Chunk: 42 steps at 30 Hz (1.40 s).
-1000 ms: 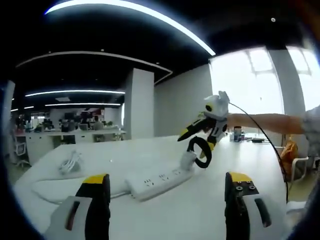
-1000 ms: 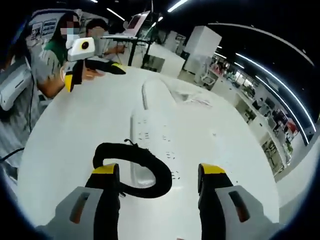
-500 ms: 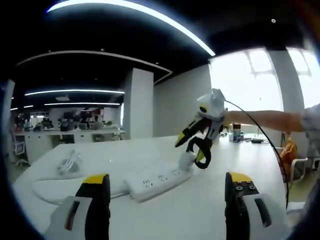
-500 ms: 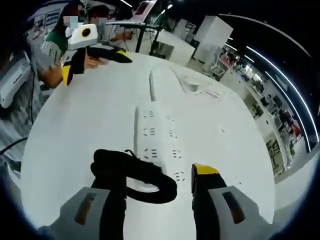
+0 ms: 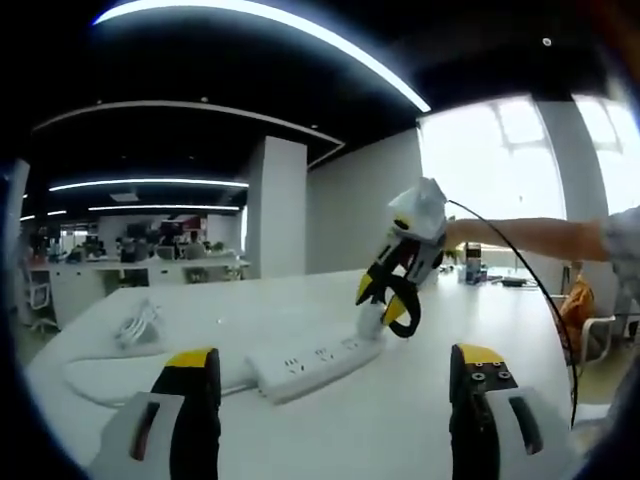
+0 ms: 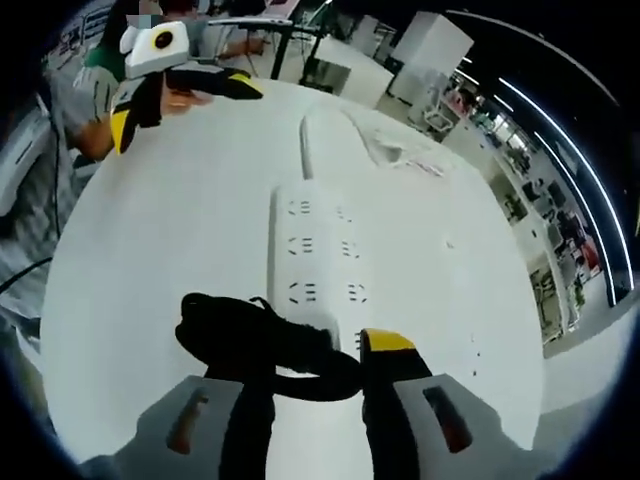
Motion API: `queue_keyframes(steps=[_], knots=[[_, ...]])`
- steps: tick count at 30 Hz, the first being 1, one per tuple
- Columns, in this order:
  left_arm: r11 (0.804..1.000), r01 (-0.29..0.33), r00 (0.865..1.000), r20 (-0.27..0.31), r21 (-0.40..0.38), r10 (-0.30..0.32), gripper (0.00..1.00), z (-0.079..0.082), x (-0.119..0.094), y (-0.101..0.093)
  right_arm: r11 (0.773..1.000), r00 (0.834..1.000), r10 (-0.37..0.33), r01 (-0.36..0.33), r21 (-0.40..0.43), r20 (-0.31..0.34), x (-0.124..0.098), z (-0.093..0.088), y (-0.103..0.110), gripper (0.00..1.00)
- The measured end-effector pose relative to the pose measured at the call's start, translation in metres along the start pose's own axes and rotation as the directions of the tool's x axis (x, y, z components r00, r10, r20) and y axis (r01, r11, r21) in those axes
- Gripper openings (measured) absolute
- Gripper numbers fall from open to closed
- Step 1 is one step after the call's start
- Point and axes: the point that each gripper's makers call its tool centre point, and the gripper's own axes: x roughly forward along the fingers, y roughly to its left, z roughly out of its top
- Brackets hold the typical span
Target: Straighten the power strip on the desk, plug the charger into it
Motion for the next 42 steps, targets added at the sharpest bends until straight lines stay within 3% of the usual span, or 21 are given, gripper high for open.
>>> queue_keyframes(steps=[16,24,28,36,40,42], knots=[[1.0,-0.005,1.0,-0.024,-0.002,0.005,0.96,-0.006,-0.001,0.001,0.999,0.996,0.035,-0.037,-0.021,-0.087,0.002,-0.001,0.007,0.23],[1.0,-0.008,1.0,-0.021,-0.002,0.008,0.96,-0.005,-0.002,0.001,0.995,0.981,0.071,-0.082,-0.056,-0.179,0.002,-0.003,0.006,0.22],[1.0,-0.005,1.0,-0.023,0.0,0.005,0.96,-0.005,-0.001,0.0,0.988,0.965,0.14,-0.151,-0.033,-0.222,0.003,-0.004,0.002,0.22],[1.0,-0.005,1.0,-0.031,0.015,0.005,0.96,-0.002,0.0,0.001,0.949,0.917,0.307,-0.272,0.162,-0.257,0.007,-0.006,-0.007,0.21],[1.0,-0.006,1.0,-0.028,0.013,0.006,0.96,0.0,-0.001,0.001,0.932,0.896,0.354,-0.313,0.185,-0.269,0.009,-0.007,-0.007,0.21],[1.0,-0.009,1.0,-0.03,0.015,0.009,0.96,0.0,-0.001,0.002,0.933,0.876,0.356,-0.313,0.177,-0.325,0.009,-0.008,-0.005,0.2]])
